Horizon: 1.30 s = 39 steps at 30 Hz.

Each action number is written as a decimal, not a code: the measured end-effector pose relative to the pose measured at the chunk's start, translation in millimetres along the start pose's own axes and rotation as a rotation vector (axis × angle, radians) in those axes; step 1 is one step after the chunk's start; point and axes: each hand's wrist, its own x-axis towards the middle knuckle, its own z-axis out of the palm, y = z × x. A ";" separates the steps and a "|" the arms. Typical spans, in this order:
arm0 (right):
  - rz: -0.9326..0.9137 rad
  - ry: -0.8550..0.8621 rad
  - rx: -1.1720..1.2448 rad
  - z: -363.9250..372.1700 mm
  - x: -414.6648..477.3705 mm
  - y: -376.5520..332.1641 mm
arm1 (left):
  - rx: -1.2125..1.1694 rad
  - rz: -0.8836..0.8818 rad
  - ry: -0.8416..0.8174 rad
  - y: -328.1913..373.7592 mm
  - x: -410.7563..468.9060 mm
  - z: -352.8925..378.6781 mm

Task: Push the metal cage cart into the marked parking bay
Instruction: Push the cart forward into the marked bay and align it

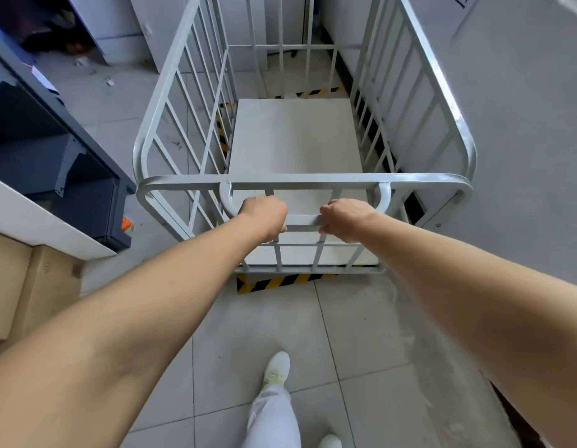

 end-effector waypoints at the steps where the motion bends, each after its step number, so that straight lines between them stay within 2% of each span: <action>1: 0.008 -0.016 0.003 1.0 1.6 1.1 | 0.008 0.004 -0.010 0.9 1.6 0.9; 13: 0.035 -0.058 -0.014 -1.1 20.5 7.8 | 0.013 0.032 -0.078 3.6 24.3 -7.7; 19: 0.076 -0.016 0.065 0.4 19.5 3.5 | -0.061 0.000 -0.063 0.4 23.7 -11.2; 39: 0.134 0.046 0.087 5.1 15.4 -0.6 | -0.031 -0.006 -0.014 4.4 17.9 -6.9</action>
